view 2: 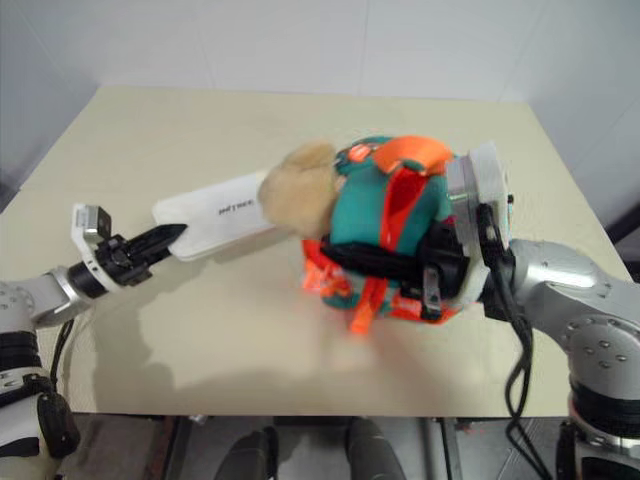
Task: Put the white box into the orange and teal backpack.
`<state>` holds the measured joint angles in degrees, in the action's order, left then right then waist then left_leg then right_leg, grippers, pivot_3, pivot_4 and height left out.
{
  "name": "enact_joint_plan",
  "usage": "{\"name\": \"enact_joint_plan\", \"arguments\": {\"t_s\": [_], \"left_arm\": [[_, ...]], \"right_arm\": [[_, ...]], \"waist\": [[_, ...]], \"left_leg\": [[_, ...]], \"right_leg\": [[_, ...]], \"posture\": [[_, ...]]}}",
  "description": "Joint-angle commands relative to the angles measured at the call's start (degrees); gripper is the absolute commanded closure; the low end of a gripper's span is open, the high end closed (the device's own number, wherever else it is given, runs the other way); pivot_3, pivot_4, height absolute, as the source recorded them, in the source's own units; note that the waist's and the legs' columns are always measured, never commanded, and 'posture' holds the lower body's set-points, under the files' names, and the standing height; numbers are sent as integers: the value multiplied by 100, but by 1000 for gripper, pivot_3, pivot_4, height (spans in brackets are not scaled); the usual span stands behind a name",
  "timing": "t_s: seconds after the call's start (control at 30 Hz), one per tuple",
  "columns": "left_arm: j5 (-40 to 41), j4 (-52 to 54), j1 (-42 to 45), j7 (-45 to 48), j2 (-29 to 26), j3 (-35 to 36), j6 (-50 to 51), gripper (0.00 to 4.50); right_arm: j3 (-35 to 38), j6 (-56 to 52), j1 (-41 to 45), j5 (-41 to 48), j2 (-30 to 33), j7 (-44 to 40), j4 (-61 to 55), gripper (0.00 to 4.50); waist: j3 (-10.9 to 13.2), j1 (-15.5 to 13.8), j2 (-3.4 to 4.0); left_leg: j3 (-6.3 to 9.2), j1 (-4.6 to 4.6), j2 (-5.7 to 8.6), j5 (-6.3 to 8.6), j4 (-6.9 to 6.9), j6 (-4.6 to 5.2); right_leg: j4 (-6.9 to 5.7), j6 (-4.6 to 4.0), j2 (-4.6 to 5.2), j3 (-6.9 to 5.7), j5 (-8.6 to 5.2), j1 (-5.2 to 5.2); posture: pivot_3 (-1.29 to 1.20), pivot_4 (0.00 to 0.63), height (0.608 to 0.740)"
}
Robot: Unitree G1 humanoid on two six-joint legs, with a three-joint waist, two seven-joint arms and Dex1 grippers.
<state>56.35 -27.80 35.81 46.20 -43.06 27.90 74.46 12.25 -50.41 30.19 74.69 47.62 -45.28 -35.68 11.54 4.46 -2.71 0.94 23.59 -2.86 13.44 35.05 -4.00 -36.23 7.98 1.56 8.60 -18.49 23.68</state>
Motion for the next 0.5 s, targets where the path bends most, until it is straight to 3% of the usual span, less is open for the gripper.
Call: {"name": "enact_joint_plan", "arguments": {"t_s": [0.03, 0.2, 0.5], "left_arm": [[-128, 50, 152, 547, -328, -117, -229, 3191], [-258, 609, -26, 1458, -646, -190, -1007, 3191], [-426, 1475, -99, 2699, -1073, -74, -2482, 3191]], "right_arm": [[-21, 125, -52, -226, 429, -1015, -64, 4500], [-416, 788, -261, -1378, 558, -1902, 387, 4500], [-641, 1257, -852, -2159, 405, -2447, 1020, 4500]], "waist": [[0, 3, 0], [0, 7, 0], [0, -20, 0]], "left_leg": [[0, 0, 0, 1, 0, 0], [-1, 3, 0, 2, 2, 1], [-4, 4, -4, 4, 2, 0]], "right_leg": [[2, 0, 0, 0, 0, 0], [8, 0, 0, -4, 0, 0], [10, -4, 0, -6, -2, -1]], "posture": [[0, 150, 740], [0, 150, 740], [0, 150, 740]]}}
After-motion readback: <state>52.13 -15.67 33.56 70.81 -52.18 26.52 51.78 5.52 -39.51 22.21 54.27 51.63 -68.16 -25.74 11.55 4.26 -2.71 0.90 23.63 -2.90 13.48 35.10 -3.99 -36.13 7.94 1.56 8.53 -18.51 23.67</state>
